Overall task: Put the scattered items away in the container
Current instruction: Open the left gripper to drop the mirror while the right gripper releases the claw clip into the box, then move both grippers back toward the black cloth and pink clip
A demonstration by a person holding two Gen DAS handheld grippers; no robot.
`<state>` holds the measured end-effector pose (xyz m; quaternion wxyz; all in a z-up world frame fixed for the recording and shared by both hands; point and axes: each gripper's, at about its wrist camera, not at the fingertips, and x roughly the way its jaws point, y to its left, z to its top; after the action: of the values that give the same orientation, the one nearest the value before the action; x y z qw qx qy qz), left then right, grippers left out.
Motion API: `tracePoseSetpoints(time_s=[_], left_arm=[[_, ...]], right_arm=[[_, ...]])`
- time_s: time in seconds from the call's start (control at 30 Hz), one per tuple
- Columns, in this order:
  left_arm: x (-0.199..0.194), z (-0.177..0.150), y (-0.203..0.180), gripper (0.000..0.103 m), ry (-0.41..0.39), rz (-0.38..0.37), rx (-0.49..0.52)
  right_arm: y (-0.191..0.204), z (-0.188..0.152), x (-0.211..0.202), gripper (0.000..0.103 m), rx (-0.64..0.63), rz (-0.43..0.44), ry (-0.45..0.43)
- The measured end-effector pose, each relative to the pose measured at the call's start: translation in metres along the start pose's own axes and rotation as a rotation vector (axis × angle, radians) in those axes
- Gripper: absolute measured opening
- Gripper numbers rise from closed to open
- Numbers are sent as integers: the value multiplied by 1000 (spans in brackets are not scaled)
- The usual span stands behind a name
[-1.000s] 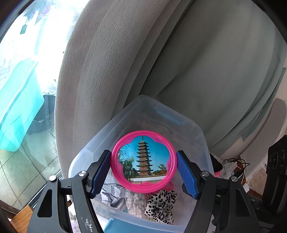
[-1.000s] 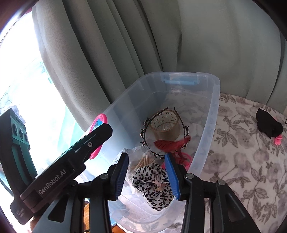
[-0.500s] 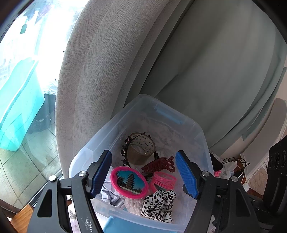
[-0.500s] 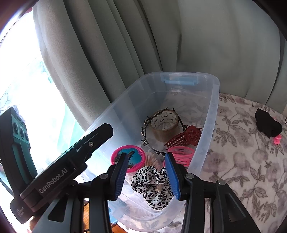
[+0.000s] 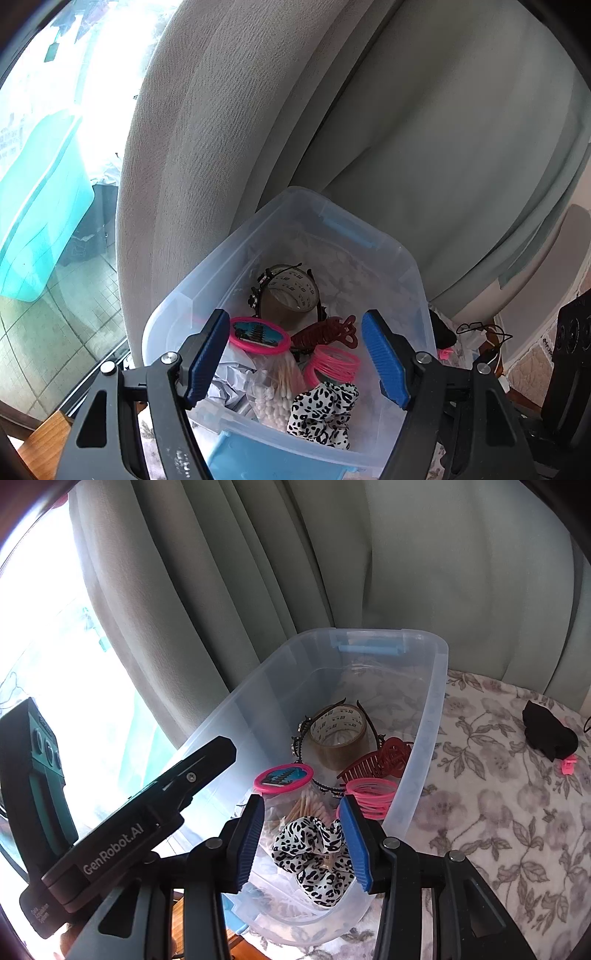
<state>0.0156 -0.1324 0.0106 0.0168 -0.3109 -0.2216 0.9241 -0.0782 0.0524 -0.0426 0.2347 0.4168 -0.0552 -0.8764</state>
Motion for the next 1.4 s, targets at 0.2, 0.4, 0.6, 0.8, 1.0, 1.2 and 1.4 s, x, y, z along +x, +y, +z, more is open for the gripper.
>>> tracePoseSetpoints(time_s=[0.2,0.4,0.6,0.8,1.0,1.2,1.4], left_arm=[[61,-4,-12,75,-20,21,8],[55,-10,-36,75,-55,25,58],[44,-22,-73,75,-107,19,121],[31,-22,-107,75,-140,-7,187],[17,-30,-143,75,-153,-24,274],[4,-37,-177,75,-156,-36,328],[18,-49,-205,75,-123,-37,370]], right_arm=[[-1,-1,-23,48,7,6,-43],[-2,0,-58,51,20,21,-117],[-6,-5,-97,51,39,36,-195],[-20,-11,-135,53,77,32,-271],[-41,-21,-167,54,133,41,-347],[-74,-31,-191,55,199,36,-404],[-120,-43,-208,55,311,13,-448]])
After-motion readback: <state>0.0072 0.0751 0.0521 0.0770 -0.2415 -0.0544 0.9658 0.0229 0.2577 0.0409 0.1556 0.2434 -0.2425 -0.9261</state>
